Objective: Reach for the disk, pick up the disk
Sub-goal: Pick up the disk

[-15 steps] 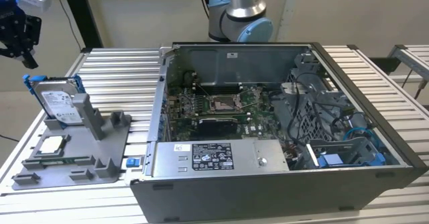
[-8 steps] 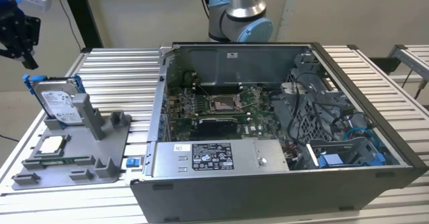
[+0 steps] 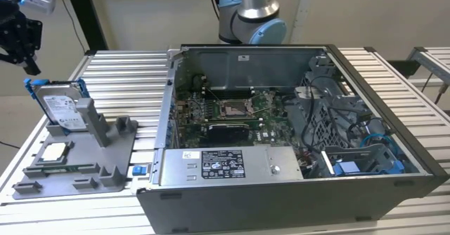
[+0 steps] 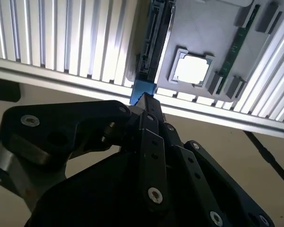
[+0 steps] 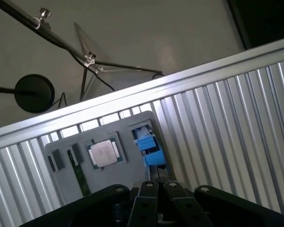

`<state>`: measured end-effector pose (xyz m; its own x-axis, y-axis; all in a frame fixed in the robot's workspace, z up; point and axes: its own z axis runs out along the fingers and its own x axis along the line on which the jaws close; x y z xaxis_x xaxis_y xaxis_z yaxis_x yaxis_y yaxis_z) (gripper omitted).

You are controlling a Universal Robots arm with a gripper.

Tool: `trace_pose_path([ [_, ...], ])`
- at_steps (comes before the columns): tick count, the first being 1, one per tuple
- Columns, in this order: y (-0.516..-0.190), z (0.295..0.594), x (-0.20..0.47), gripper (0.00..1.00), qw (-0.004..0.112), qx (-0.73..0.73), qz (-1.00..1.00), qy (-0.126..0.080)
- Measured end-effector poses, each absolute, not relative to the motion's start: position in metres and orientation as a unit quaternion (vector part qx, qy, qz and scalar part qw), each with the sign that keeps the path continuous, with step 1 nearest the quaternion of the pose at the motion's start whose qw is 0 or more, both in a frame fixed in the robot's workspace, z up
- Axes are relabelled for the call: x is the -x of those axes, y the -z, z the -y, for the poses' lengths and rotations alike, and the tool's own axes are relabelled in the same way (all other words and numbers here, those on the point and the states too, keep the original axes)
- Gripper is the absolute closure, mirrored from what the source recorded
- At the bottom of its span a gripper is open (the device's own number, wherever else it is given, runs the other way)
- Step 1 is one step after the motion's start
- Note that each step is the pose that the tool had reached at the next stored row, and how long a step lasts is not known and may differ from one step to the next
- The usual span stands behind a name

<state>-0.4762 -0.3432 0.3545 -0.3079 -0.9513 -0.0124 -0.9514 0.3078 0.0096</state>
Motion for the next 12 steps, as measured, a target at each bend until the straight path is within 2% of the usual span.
trace_pose_path([
  [6, -0.3538, 0.3437, 0.4744, 1.00, 0.002, 0.590, -0.808, -0.008],
  [7, -0.3539, 0.3437, 0.4743, 0.00, 0.002, 0.590, -0.808, -0.008],
  [12, -0.3535, 0.3437, 0.4742, 0.00, 0.002, 0.590, -0.808, -0.008],
])
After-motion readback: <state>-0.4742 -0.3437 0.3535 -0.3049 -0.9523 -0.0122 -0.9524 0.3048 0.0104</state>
